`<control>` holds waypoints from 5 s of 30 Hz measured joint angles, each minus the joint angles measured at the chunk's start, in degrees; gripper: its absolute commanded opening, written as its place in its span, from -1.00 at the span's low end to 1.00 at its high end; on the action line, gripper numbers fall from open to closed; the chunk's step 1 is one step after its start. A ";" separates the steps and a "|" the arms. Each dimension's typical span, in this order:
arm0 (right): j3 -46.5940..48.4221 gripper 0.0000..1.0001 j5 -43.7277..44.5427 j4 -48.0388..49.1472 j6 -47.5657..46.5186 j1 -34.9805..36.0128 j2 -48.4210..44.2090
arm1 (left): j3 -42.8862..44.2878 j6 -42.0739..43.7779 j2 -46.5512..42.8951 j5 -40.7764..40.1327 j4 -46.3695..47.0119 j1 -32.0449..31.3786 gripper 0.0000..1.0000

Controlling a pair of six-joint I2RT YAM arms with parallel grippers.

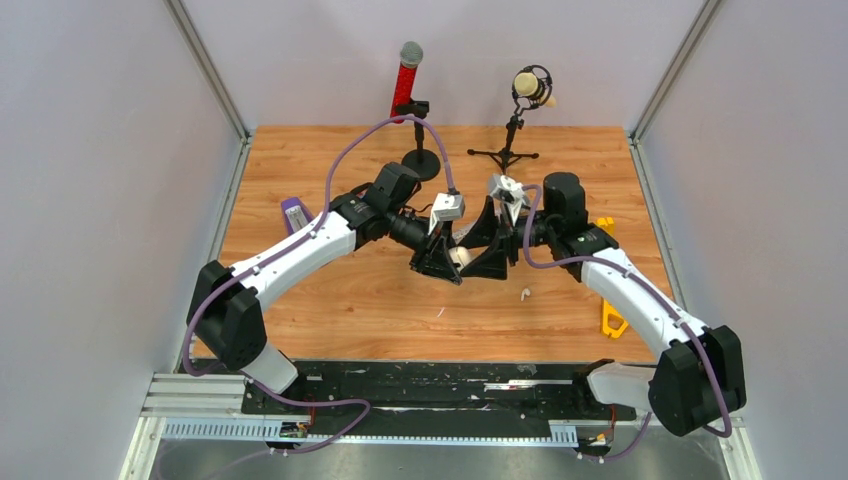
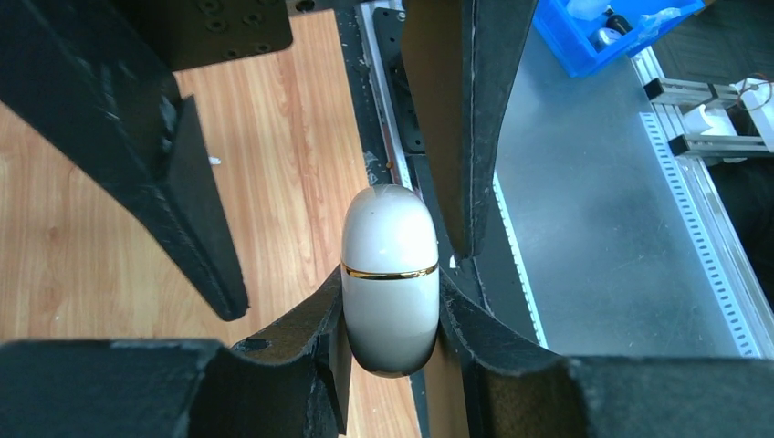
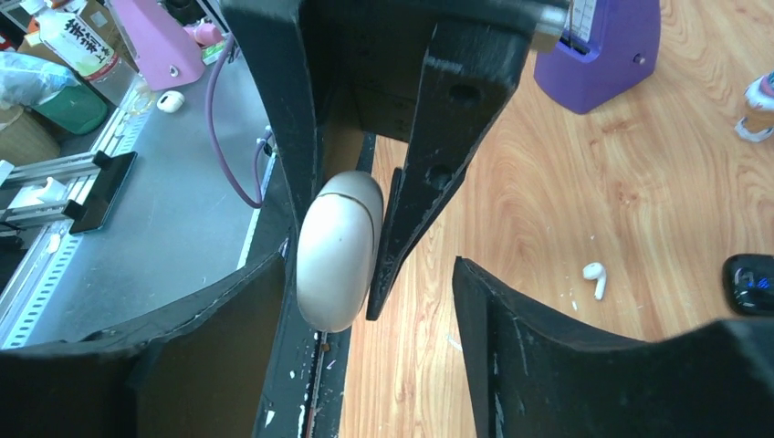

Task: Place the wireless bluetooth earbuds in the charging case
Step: Pass from the right arm to the left, then open the charging case to the charging case, then pick up the left earbud from the center of the board.

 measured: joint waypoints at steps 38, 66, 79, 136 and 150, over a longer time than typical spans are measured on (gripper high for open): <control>4.22 0.55 9.66 -4.44 -2.47 -3.69 -3.50 | -0.26 2.60 -1.64 3.89 -0.83 0.00 -0.85; 14.88 1.00 16.00 -34.36 -26.27 -8.00 -9.29 | -1.05 -0.46 -4.55 6.05 3.34 8.70 -0.90; 11.37 1.00 39.47 -46.69 -40.39 -8.26 4.39 | -5.22 -7.74 -12.00 6.12 16.65 14.53 -0.93; 9.14 0.14 46.36 -47.04 -61.40 -12.41 28.00 | -26.84 -32.59 -14.56 0.68 66.60 16.55 -0.91; 2.58 -0.59 49.35 -39.08 -63.25 -10.19 22.75 | -26.84 -32.57 -14.27 1.07 66.53 16.55 -0.92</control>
